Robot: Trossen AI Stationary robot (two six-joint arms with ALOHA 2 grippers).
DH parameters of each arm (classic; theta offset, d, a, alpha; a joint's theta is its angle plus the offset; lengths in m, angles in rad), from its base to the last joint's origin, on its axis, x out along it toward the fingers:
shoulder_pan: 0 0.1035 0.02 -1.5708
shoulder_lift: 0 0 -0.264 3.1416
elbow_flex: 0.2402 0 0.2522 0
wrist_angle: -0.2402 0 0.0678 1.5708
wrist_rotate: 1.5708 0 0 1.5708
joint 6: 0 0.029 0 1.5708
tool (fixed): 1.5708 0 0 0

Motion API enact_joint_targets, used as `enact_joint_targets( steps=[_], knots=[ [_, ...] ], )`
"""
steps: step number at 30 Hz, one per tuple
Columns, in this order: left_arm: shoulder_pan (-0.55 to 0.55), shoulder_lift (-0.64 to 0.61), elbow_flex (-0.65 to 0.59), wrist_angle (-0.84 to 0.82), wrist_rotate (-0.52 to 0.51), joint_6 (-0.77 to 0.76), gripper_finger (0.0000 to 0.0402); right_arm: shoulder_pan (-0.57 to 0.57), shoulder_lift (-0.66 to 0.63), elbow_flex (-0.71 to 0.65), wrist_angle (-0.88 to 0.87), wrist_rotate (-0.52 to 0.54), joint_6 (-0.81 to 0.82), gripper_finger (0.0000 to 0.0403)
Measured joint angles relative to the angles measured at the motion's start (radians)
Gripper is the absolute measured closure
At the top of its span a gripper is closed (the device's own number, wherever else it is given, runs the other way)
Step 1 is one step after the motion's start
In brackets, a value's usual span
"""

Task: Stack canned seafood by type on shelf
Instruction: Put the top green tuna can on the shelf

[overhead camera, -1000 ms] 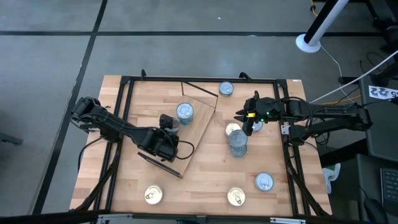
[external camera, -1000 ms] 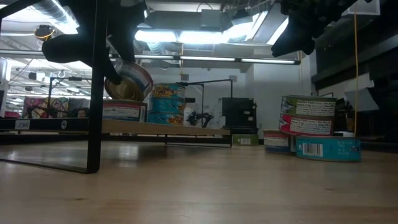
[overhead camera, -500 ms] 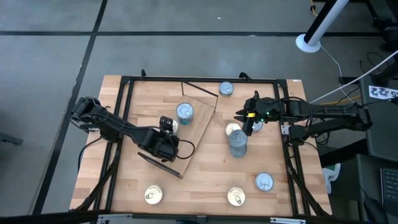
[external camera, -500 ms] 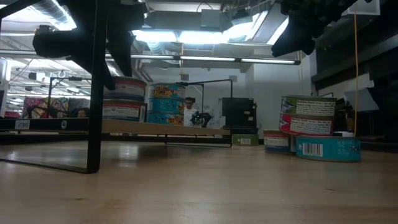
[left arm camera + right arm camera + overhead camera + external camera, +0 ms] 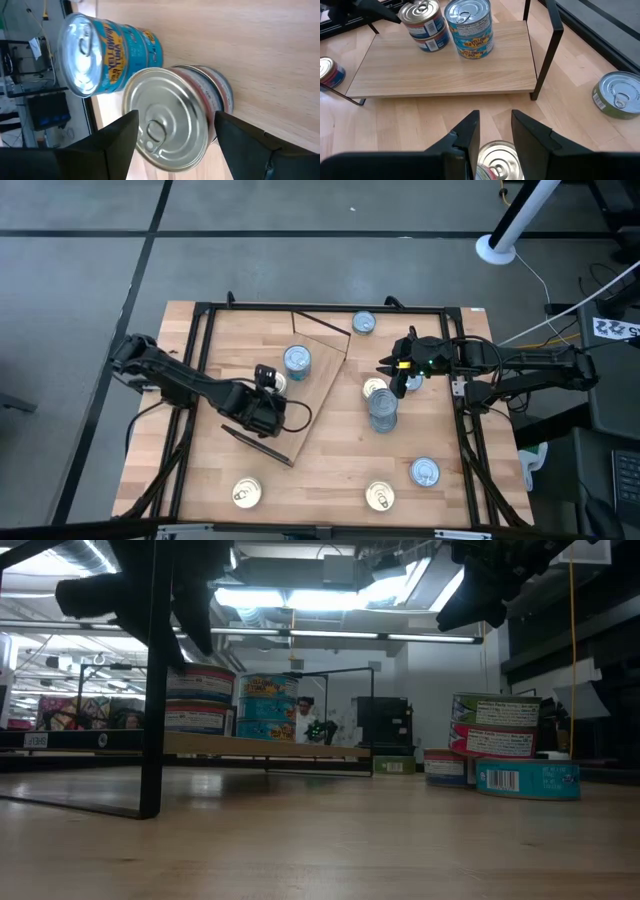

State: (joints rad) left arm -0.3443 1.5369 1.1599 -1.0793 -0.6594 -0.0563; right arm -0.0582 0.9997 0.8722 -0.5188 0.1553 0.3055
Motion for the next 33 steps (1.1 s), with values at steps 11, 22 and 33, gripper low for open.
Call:
enact_joint_targets(
  steps=[11, 22, 33],
  knots=[
    [0.002, -0.119, 0.000, 0.044, -0.001, -0.068, 0.0143, 0.000, 0.000, 0.000, 0.000, 0.000, 0.000, 0.0290],
    [0.124, -0.311, 0.001, 0.043, 0.006, -0.192, 0.0143, -0.001, 0.000, 0.000, 0.001, 0.153, 0.000, 0.0290],
    [0.427, -0.583, -0.097, 0.189, 0.273, -0.033, 0.0143, -0.027, 0.000, 0.000, 0.007, 0.277, -0.079, 0.0282]
  ],
)
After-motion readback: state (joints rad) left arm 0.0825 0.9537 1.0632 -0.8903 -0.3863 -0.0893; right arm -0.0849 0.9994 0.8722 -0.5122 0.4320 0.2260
